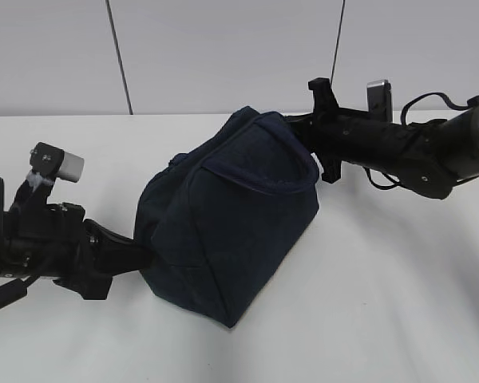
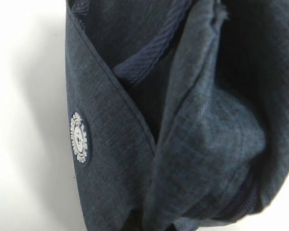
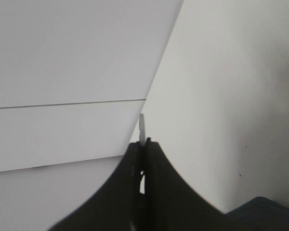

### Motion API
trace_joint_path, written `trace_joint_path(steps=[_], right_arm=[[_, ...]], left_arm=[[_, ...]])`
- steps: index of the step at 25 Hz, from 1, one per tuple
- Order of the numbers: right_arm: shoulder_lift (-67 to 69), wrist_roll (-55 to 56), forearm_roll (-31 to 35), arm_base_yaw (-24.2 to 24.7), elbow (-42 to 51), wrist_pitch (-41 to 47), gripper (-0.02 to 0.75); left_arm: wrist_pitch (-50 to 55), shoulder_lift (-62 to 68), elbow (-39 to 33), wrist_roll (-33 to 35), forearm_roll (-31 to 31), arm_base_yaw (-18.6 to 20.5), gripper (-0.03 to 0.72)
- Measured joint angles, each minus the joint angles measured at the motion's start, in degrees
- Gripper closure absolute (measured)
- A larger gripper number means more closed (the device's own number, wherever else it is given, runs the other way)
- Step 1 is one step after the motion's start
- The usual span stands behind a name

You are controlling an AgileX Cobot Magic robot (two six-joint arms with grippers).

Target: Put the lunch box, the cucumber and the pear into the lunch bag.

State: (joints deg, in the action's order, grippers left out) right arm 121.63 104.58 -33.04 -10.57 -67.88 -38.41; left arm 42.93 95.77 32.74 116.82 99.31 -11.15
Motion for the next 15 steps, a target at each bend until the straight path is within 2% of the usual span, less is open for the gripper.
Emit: trace_joint_path(steps=[2,4,9,11,15], right_arm=[[0.0,-2.0,0.7,0.0,0.0,-1.3,0.727],[0.1,-5.0,1.1,0.2,0.0,-2.9,0.664],[0.3,-6.9,1.5,2.3,0.0,-8.5,0.313],[0.3,-7.0,1.0,3.7,0.0,-11.7,0.227],[0.3,-6.9,-1.8,6.6,0.0,-17.3,0.195]], left_arm=[[0.0,0.0,0.0,0.0,0.0,0.0,0.683],[-0.1,0.0,-0.1,0.0,0.0,0.0,0.666],[-1.2,0.0,-0.4,0.0,0.0,0.0,0.539],[-1.7,0.0,-0.5,0.0,0.0,0.0,0.475],[-2.4,-0.2,-0.5,0.0,0.0,0.0,0.406]])
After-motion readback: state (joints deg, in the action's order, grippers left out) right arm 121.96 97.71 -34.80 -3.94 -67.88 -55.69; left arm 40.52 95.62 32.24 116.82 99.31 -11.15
